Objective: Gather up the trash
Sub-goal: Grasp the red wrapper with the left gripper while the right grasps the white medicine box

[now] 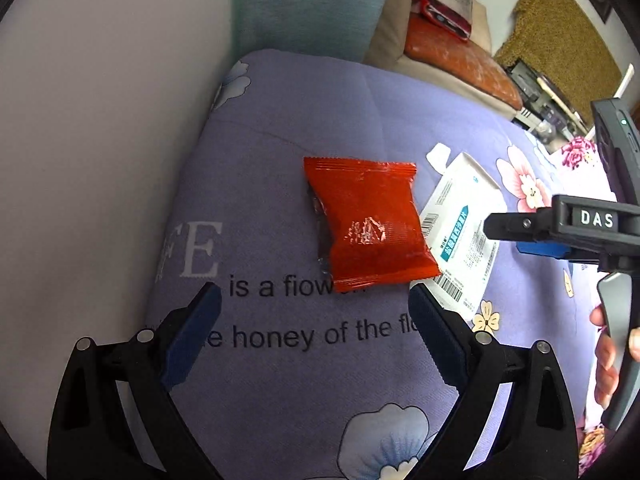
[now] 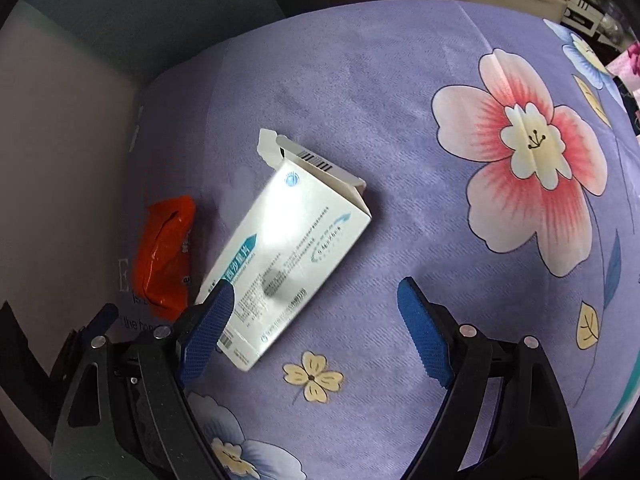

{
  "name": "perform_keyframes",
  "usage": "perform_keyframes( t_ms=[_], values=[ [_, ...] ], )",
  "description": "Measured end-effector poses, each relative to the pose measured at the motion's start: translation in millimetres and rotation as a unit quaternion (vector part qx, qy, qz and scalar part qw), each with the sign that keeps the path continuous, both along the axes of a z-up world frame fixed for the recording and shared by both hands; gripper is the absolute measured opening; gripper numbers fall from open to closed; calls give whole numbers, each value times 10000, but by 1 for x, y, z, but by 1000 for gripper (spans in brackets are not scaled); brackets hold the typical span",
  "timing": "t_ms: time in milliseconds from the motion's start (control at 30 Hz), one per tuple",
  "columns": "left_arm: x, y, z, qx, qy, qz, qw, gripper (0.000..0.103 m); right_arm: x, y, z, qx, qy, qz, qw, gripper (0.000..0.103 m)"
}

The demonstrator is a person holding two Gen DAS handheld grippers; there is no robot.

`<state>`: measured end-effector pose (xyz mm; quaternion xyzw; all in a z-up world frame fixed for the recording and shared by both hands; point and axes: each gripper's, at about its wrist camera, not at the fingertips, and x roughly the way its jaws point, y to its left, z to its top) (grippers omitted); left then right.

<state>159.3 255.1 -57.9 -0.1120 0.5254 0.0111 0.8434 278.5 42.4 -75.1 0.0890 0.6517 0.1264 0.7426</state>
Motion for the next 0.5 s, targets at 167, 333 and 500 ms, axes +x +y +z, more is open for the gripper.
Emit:
perform_keyframes(
  t_ms=[167,333,500],
  values=[
    [1,14,-5,-74,54,131,9999,95,18,23,-12,-34,28,-90,9999,80],
    [6,19,-7,-104,68,181,9998,95,20,46,-10,-500,-327,172,9981,73],
    [9,11,-4,-156,-27,131,9998,95,13,64,-1,-613,-604,620,9944,55]
  ],
)
